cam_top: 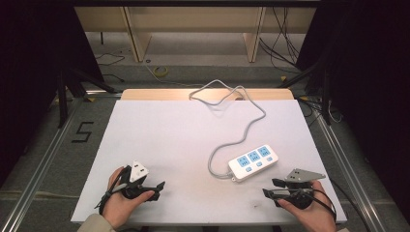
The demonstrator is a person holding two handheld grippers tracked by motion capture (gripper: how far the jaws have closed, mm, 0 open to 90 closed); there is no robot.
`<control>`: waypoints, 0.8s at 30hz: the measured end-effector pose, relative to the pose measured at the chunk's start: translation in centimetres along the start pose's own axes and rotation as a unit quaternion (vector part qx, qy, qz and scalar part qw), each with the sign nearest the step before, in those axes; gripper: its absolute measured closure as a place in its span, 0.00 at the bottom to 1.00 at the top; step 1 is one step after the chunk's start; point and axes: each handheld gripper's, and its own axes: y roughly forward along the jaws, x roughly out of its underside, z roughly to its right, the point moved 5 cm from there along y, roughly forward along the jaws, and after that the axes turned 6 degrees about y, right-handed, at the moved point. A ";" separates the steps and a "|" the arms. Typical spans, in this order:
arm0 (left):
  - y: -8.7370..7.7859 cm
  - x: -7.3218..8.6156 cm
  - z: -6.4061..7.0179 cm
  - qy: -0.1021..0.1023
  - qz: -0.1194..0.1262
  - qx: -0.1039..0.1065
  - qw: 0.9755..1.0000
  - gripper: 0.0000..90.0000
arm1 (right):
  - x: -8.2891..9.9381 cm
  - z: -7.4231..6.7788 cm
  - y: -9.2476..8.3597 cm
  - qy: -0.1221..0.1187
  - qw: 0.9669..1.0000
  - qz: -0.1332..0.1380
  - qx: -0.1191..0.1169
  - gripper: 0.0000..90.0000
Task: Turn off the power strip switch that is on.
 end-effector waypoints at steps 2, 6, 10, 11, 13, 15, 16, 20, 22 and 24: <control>0.0 0.0 -0.1 -0.001 0.002 -0.002 1.000 0.12 | 0.0 0.1 -0.1 -0.001 1.000 -0.002 0.004 0.52; 0.0 0.0 -0.1 -0.003 0.003 -0.004 1.000 0.13 | -0.1 0.4 -0.3 -0.001 1.000 -0.006 0.016 0.55; -0.1 0.0 -0.1 -0.004 0.003 -0.006 1.000 0.13 | -0.3 0.6 -0.6 -0.006 0.999 -0.011 0.030 0.65; 0.0 0.0 -0.1 -0.004 0.004 -0.006 1.000 0.13 | -0.4 0.7 -0.7 -0.007 0.999 -0.011 0.033 0.68; 0.0 0.0 -0.1 -0.004 0.004 -0.006 1.000 0.14 | -0.4 0.7 -0.8 -0.004 0.999 -0.018 0.035 0.76; 0.0 0.0 -0.1 -0.004 0.003 -0.007 1.000 0.14 | -0.5 0.8 -0.9 -0.003 0.999 -0.024 0.036 0.83; 0.0 0.0 -0.2 -0.003 0.003 -0.007 1.000 0.14 | -0.5 0.8 -1.0 0.000 0.999 -0.029 0.040 0.87; -0.1 -0.1 -0.3 -0.007 0.005 -0.011 1.000 0.15 | -0.7 1.0 -1.3 -0.006 0.998 -0.034 0.048 0.98; 0.0 0.0 -0.3 -0.007 0.006 -0.011 1.000 0.15 | -0.8 1.2 -1.4 -0.008 0.998 -0.032 0.053 1.00; 0.0 -0.1 -0.3 -0.007 0.003 -0.012 1.000 0.15 | -0.9 1.3 -1.4 -0.015 0.997 -0.038 0.059 1.00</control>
